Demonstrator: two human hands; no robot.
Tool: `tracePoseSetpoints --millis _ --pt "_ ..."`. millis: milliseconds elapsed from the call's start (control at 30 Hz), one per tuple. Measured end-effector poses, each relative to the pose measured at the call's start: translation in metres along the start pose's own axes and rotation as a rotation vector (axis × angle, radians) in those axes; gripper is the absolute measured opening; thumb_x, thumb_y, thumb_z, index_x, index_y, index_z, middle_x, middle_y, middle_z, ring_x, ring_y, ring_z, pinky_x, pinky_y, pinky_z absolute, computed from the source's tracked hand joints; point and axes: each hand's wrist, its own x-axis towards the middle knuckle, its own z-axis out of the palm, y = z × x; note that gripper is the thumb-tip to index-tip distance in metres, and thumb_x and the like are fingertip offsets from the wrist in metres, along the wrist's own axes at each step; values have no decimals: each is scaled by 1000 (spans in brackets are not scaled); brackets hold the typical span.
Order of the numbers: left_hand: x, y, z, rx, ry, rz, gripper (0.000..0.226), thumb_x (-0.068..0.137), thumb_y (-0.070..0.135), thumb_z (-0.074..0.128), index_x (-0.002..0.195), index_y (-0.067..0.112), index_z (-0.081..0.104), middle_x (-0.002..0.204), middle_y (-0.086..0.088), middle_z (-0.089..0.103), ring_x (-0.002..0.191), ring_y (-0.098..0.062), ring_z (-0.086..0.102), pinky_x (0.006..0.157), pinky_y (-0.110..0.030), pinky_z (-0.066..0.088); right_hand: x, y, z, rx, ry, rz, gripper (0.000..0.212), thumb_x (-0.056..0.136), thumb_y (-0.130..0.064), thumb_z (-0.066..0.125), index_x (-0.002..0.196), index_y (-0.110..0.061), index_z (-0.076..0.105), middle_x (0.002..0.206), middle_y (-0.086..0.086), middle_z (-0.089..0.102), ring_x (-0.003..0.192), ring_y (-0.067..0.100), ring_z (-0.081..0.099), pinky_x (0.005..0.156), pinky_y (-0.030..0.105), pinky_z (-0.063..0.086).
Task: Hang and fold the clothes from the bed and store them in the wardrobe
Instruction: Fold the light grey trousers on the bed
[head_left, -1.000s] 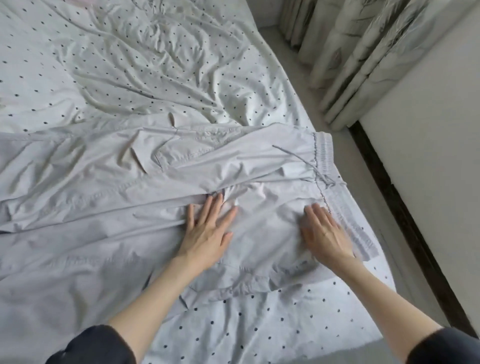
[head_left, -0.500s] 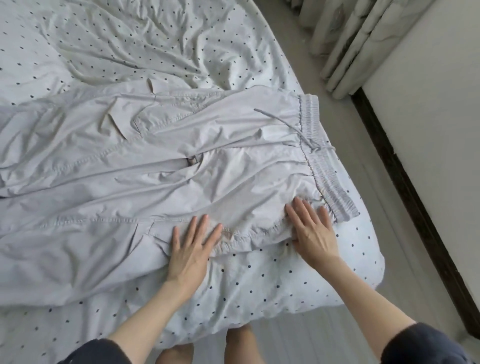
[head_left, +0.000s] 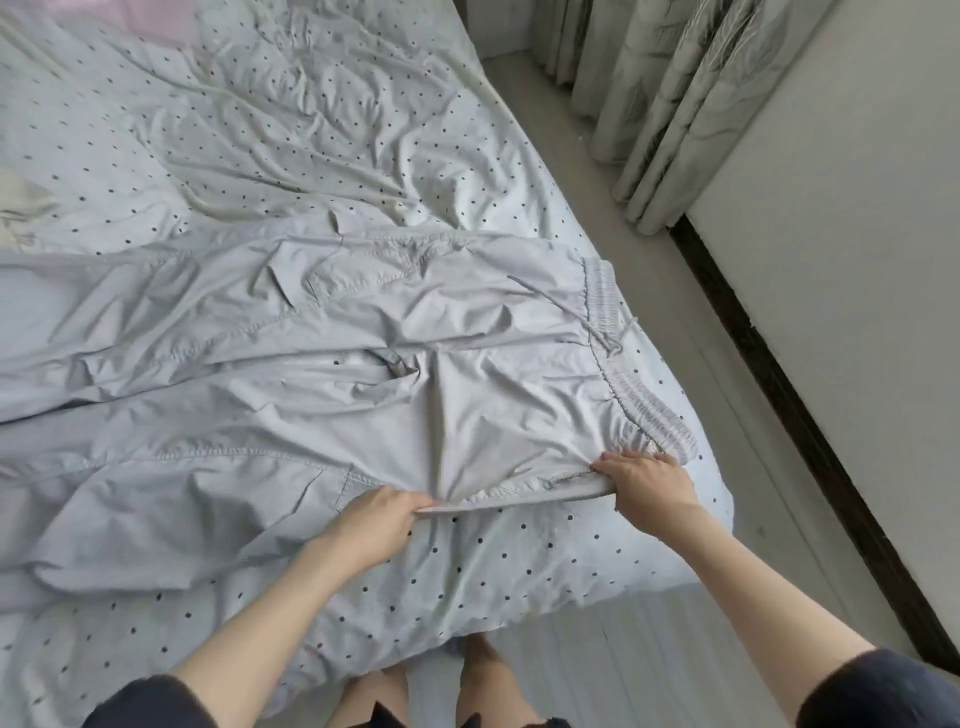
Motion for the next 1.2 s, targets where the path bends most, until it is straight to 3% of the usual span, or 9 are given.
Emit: tracePoseSetpoints --millis 67,133,333,467,700,833,933,1033,1200 --pt "2 -10 -21 3 125 -30 18 96 24 47 103 19 63 98 -11 67 97 -30 60 78 -37 46 3 2 -18 -8 64 53 38 90 -11 40 120 -30 55 116 -4 64 110 19 58 91 29 36" --pt "5 -25 -48 -37 268 -67 17 94 32 53 91 17 62 91 -9 67 92 -30 60 74 -37 45 15 1 -43 21 151 108 28 90 -15 42 108 -23 61 104 2 68 99 25 62 82 30 40" --pt "44 -62 -142 -276 614 -116 14 90 9 59 99 5 69 98 -16 70 97 -34 62 79 -36 44 77 -5 -114 169 545 224 12 80 -1 51 79 -6 62 82 12 66 84 33 59 70 33 25" --pt "94 -82 -207 -254 726 -106 12 90 11 60 94 3 69 96 -19 69 95 -37 61 77 -39 44 139 -10 -149 218 666 305 19 85 0 46 86 -7 64 88 10 66 88 32 55 75 34 22" --pt "192 -103 -249 -153 652 -114 16 94 14 52 99 7 66 102 -16 66 99 -35 57 79 -38 45 240 -5 -147 370 584 402 28 91 -8 39 106 -5 63 110 12 63 113 31 45 99 37 24" --pt "238 -117 -237 -153 615 -186 17 95 17 51 96 7 64 103 -17 65 99 -36 56 77 -40 44 274 -22 -129 528 598 458 37 96 -15 38 131 -11 51 140 9 45 136 28 28 110 41 18" --pt "258 -121 -226 -138 601 -185 17 95 18 50 97 8 64 105 -14 64 103 -37 54 80 -42 44 286 -55 -123 524 610 292 46 99 -32 37 144 -21 35 154 6 26 144 23 15 115 49 7" --pt "265 -126 -220 -153 588 -177 16 94 22 55 100 12 65 107 -9 61 105 -32 55 87 -41 42 296 -96 -115 489 460 32 55 95 -54 24 147 -35 22 158 -2 11 146 18 1 112 56 -2" --pt "226 -147 -214 -50 723 -216 16 89 22 62 101 13 67 104 -8 64 101 -30 56 81 -40 43 306 -107 -98 308 275 19 59 94 -59 23 148 -38 11 159 -5 -5 145 18 -8 111 61 -1"
